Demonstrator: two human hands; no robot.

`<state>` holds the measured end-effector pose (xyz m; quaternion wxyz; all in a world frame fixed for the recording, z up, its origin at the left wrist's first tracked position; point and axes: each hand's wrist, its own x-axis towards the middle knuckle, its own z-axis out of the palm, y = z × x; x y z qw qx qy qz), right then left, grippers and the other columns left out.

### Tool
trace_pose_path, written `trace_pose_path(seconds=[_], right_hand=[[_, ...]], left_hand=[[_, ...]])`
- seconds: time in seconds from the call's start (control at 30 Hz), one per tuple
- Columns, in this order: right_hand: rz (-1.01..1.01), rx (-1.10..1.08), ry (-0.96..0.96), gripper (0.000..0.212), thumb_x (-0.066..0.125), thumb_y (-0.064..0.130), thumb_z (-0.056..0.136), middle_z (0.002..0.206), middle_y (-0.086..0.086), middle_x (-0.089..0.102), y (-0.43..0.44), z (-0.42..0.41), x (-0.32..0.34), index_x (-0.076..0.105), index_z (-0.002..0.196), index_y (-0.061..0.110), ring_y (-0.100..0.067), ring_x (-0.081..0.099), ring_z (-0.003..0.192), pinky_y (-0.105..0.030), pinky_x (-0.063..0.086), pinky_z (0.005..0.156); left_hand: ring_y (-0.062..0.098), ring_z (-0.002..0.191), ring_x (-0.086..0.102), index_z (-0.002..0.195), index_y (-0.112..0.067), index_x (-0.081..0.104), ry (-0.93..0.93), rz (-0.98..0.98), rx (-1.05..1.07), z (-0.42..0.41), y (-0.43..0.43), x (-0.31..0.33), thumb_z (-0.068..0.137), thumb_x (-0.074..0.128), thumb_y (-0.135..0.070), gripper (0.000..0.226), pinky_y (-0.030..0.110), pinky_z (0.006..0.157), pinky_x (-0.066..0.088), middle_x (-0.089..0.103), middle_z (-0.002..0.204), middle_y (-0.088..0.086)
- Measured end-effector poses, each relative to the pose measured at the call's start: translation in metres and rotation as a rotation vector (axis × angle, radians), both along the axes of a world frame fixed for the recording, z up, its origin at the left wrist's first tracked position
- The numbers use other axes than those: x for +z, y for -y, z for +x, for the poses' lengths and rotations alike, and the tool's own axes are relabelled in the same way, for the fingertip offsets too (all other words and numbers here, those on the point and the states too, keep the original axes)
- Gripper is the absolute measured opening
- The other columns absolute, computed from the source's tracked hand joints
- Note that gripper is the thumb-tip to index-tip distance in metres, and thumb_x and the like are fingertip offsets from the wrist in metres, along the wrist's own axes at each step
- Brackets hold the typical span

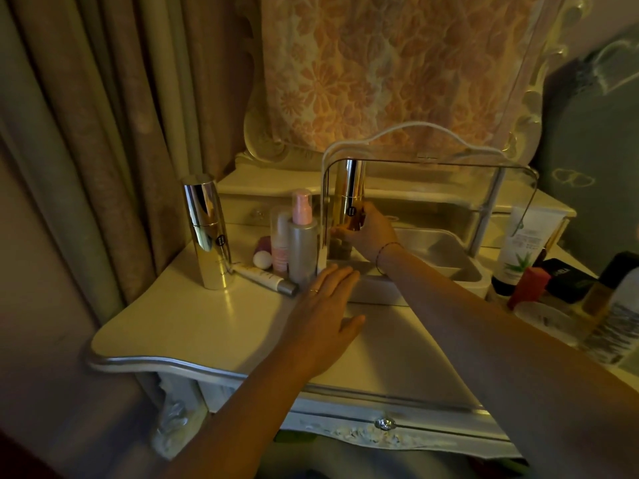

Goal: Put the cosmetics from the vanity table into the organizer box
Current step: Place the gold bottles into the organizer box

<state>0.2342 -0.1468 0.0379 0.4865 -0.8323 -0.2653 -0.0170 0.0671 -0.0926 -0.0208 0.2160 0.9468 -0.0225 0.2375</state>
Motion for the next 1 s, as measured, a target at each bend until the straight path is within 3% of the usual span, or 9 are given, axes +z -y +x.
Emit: trace_pose_path(seconds=[0.2, 0.33, 0.43, 0.5, 0.63, 0.73, 0.8, 0.9, 1.0], right_hand=[[-0.023, 0.006, -0.056, 0.055, 0.073, 0.032, 0.079, 0.089, 0.011, 0.056, -0.001, -0.006, 0.000, 0.046, 0.124, 0.015, -0.012, 0.055, 0.089, -0.027, 0.045, 0.078], [0.043, -0.046, 0.029, 0.060, 0.074, 0.034, 0.078, 0.110, 0.005, 0.054, 0.010, -0.020, -0.001, 0.046, 0.127, 0.014, -0.013, 0.053, 0.104, -0.024, 0.040, 0.082], [0.124, -0.129, 0.125, 0.066, 0.075, 0.035, 0.077, 0.125, -0.002, 0.051, 0.026, -0.038, -0.004, 0.044, 0.131, 0.013, -0.016, 0.049, 0.115, -0.024, 0.040, 0.089], [0.187, -0.178, 0.195, 0.065, 0.075, 0.034, 0.076, 0.125, -0.003, 0.051, 0.036, -0.052, -0.004, 0.044, 0.130, 0.014, -0.015, 0.050, 0.112, -0.023, 0.042, 0.087], [0.316, -0.136, 0.315, 0.047, 0.075, 0.025, 0.077, 0.105, 0.002, 0.052, 0.035, -0.094, -0.001, 0.051, 0.116, 0.017, -0.013, 0.052, 0.092, -0.021, 0.046, 0.077], [0.368, -0.009, 0.274, 0.036, 0.074, 0.020, 0.078, 0.093, 0.004, 0.056, 0.016, -0.130, 0.001, 0.053, 0.107, 0.025, -0.011, 0.054, 0.083, -0.012, 0.044, 0.070], [0.409, 0.090, 0.202, 0.032, 0.073, 0.021, 0.079, 0.091, 0.008, 0.057, 0.000, -0.147, 0.001, 0.053, 0.101, 0.031, -0.006, 0.055, 0.081, -0.008, 0.044, 0.069], [0.412, 0.229, 0.041, 0.028, 0.074, 0.024, 0.078, 0.095, 0.006, 0.060, -0.030, -0.160, -0.004, 0.057, 0.101, 0.029, -0.005, 0.059, 0.087, -0.017, 0.051, 0.077], [0.294, 0.288, -0.052, 0.049, 0.075, 0.030, 0.077, 0.108, 0.007, 0.060, -0.060, -0.161, -0.009, 0.054, 0.120, 0.020, -0.008, 0.058, 0.101, -0.023, 0.051, 0.086]], left_hand=[[0.005, 0.141, 0.002, 0.145, -0.023, 0.021, 0.001, 0.001, 0.000, 0.002, -0.001, -0.002, 0.090, 0.051, -0.037, 0.064, 0.021, 0.108, 0.006, 0.017, 0.155, -0.007], [0.005, 0.141, 0.004, 0.145, -0.023, 0.023, -0.002, -0.044, 0.006, -0.001, -0.002, 0.003, 0.091, 0.051, -0.038, 0.062, 0.017, 0.107, 0.003, 0.019, 0.154, -0.006], [0.007, 0.135, 0.025, 0.139, -0.027, 0.035, 0.079, -0.174, 0.016, -0.016, -0.012, 0.010, 0.089, 0.055, -0.036, 0.056, 0.021, 0.107, 0.020, 0.035, 0.146, -0.009], [0.005, 0.117, 0.044, 0.128, -0.030, 0.048, 0.202, -0.239, 0.087, -0.033, -0.029, 0.014, 0.086, 0.060, -0.036, 0.044, 0.023, 0.094, 0.039, 0.048, 0.127, -0.015], [0.004, 0.092, 0.054, 0.098, -0.038, 0.051, 0.440, -0.453, 0.387, -0.060, -0.077, 0.018, 0.078, 0.066, -0.042, 0.026, 0.020, 0.077, 0.042, 0.058, 0.099, -0.011], [0.016, 0.100, 0.054, 0.107, -0.033, 0.044, 0.399, -0.694, 0.578, -0.058, -0.114, 0.015, 0.071, 0.074, -0.041, 0.047, 0.035, 0.082, 0.048, 0.055, 0.112, -0.001], [0.020, 0.108, 0.054, 0.114, -0.023, 0.046, 0.314, -0.806, 0.562, -0.051, -0.132, 0.014, 0.069, 0.078, -0.032, 0.056, 0.040, 0.086, 0.049, 0.053, 0.121, 0.003], [0.024, 0.106, 0.059, 0.105, -0.023, 0.055, 0.208, -0.928, 0.434, -0.039, -0.145, 0.014, 0.069, 0.080, -0.024, 0.044, 0.046, 0.085, 0.052, 0.061, 0.113, 0.007], [0.027, 0.098, 0.062, 0.094, -0.025, 0.056, 0.178, -0.913, 0.412, -0.036, -0.151, 0.015, 0.073, 0.075, -0.020, 0.029, 0.041, 0.078, 0.053, 0.065, 0.100, 0.005]])
